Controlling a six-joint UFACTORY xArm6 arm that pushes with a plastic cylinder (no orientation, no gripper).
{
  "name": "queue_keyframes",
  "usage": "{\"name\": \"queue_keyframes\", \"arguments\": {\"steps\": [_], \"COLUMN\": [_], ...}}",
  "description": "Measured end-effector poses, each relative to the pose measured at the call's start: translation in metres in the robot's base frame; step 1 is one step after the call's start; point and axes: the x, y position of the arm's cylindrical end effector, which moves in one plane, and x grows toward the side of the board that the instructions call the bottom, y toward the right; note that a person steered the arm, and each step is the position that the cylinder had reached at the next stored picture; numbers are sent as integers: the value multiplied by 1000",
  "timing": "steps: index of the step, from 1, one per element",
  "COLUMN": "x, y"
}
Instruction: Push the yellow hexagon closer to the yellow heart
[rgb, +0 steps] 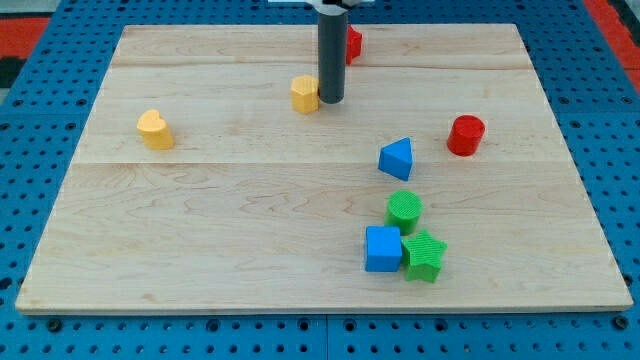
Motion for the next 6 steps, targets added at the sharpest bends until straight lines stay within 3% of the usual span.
{"name": "queue_keyframes", "arguments": {"steps": [1, 2, 4, 5, 6], "x": [-12, -13, 53, 64, 64], "y": [-3, -44, -161, -185, -150]}}
